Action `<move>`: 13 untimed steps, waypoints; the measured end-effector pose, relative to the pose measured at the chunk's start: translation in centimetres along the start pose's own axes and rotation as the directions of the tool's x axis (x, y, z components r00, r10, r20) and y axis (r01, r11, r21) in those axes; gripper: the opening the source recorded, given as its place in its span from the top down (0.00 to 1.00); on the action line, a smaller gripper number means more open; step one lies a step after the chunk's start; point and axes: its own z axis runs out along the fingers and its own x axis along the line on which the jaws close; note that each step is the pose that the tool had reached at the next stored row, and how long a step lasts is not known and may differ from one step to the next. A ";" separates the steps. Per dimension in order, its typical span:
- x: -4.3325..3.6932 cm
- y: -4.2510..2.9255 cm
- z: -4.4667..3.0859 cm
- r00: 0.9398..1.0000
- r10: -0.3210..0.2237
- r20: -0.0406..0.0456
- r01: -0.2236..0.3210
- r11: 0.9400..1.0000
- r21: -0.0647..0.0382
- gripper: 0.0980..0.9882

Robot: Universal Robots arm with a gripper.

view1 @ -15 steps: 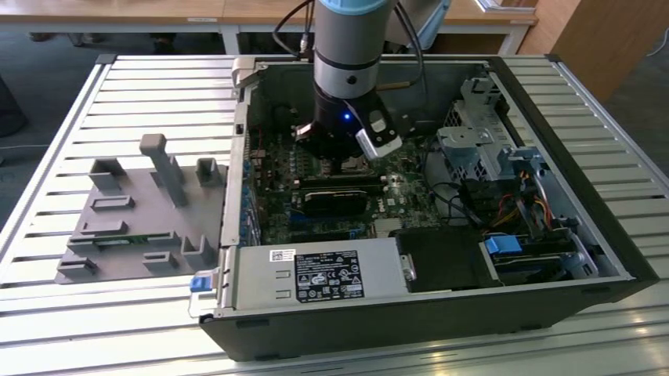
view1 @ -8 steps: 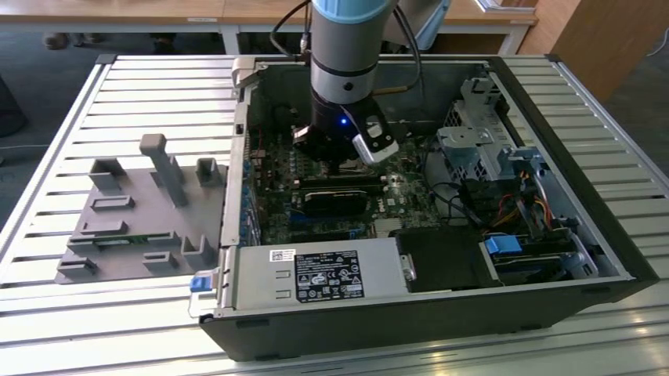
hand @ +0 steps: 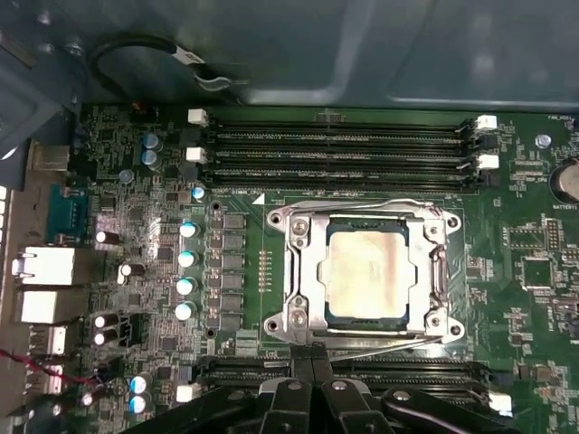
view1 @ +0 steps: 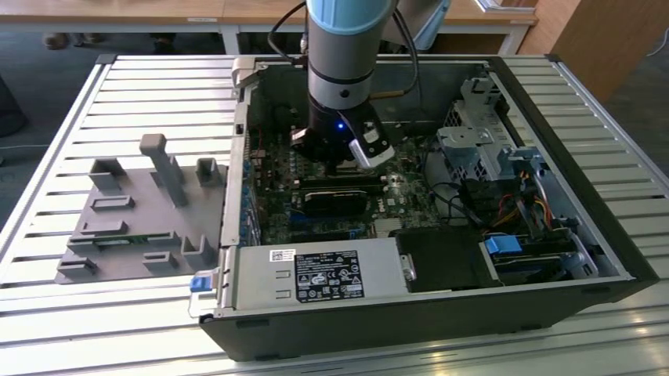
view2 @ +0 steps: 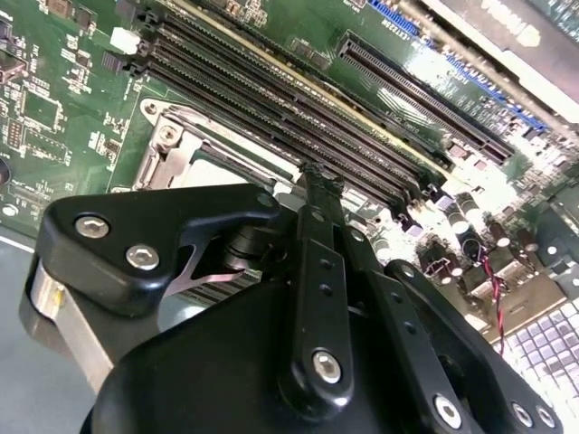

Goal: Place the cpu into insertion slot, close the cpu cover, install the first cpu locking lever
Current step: 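Install the first cpu locking lever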

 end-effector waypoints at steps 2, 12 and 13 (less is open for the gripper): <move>0.01 -0.04 0.25 1.000 0.000 0.000 0.000 1.000 -0.003 0.99; 0.48 -0.96 0.58 1.000 0.000 0.000 0.000 0.999 -0.053 0.99; 0.55 -1.02 0.64 1.000 0.000 0.000 0.000 0.998 -0.057 0.99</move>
